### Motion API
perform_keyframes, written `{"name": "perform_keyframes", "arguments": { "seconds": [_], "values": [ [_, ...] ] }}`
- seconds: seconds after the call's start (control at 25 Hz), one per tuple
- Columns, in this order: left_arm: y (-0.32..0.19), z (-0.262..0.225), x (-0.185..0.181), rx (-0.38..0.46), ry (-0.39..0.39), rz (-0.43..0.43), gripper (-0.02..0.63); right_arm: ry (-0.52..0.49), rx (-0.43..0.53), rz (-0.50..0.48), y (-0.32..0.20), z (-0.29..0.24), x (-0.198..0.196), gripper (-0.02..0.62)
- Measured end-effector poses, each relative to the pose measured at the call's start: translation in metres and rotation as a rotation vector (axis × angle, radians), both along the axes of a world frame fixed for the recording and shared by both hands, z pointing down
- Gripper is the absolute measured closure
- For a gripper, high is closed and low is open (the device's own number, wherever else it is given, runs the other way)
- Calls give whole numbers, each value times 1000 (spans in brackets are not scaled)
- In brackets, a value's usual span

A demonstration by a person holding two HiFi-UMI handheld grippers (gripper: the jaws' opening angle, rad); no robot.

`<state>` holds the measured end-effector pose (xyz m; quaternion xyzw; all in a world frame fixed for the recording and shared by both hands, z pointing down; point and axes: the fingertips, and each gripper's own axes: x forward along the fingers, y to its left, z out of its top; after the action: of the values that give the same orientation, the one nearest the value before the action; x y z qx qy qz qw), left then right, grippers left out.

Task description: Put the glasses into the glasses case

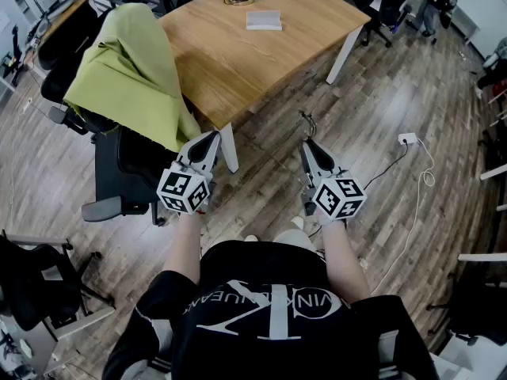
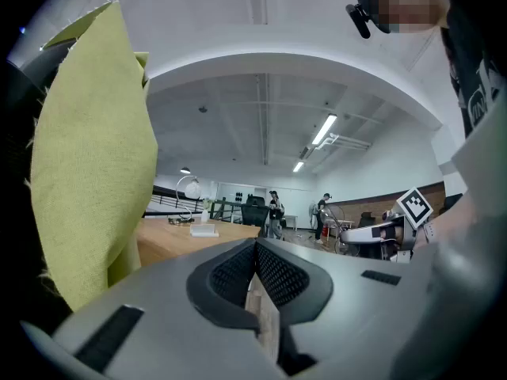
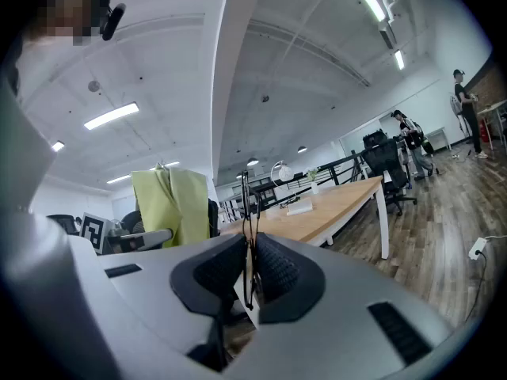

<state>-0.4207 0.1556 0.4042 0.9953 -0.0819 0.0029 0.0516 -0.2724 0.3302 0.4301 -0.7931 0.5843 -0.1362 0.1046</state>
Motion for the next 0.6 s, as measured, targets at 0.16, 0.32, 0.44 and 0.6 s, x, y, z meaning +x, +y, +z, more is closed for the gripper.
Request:
{"name": "perform_keyframes", "arguments": {
  "seconds": [0.16, 0.32, 0.44, 0.6],
  "values": [
    [-6, 0, 3, 0, 4, 1, 591, 0, 5, 5, -6, 0, 2, 538],
    [-8, 3, 1, -8, 5, 5, 591, 2, 6, 16, -6, 1, -3, 538],
    [-9, 5, 3, -12, 2, 10, 591, 3, 2, 28, -5, 2, -1, 538],
    [-11, 10, 13, -21, -5, 14, 591, -4, 0, 43, -3, 7, 10, 538]
  ]
}}
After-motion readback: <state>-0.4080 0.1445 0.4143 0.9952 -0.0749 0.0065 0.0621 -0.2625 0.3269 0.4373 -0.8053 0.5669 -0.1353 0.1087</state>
